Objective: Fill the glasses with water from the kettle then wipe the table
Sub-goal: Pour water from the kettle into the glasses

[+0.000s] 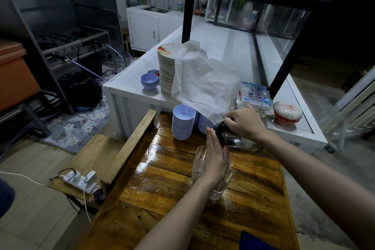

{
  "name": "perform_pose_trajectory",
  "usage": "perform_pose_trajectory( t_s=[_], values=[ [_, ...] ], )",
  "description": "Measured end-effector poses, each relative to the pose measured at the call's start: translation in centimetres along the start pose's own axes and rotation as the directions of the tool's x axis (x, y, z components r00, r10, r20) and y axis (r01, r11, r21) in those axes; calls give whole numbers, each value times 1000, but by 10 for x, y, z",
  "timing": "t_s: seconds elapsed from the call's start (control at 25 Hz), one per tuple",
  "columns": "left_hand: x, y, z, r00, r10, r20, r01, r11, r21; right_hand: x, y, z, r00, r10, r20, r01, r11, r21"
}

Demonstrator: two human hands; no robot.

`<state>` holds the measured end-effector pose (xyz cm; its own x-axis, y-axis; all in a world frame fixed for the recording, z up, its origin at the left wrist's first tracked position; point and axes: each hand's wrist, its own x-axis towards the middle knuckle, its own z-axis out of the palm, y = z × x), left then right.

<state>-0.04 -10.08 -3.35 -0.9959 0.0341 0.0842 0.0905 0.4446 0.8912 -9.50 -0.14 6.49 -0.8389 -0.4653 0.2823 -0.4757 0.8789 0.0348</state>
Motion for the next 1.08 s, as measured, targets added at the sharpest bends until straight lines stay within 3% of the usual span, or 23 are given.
perform_pose_trajectory(
  t_s=[0.44, 0.56, 0.64, 0.76, 0.88, 1.08],
  values=[
    [-6, 1, -3, 1000, -11, 6, 10, 999, 32, -4, -3, 1, 1000, -10, -9, 10, 1000, 8],
    [-3, 1, -3, 1000, 20, 4, -21, 998, 51, -13, -1, -1, 999, 49, -19, -47, 994, 94],
    [2, 1, -2, 998, 63, 23, -65, 992, 105, -23, 7, 0, 986, 163, -44, -150, 967, 207],
    [13, 9, 0, 985, 155, 74, -169, 953, 251, -44, 23, 4, 916, 398, -55, -335, 833, 440],
    [25, 27, 10, 955, 264, 139, -296, 894, 336, -70, 42, 6, 804, 595, 7, -462, 617, 637],
    [37, 44, 43, 885, 361, 295, -460, 780, 425, -119, 80, 27, 563, 810, 167, -628, 288, 723]
  ],
)
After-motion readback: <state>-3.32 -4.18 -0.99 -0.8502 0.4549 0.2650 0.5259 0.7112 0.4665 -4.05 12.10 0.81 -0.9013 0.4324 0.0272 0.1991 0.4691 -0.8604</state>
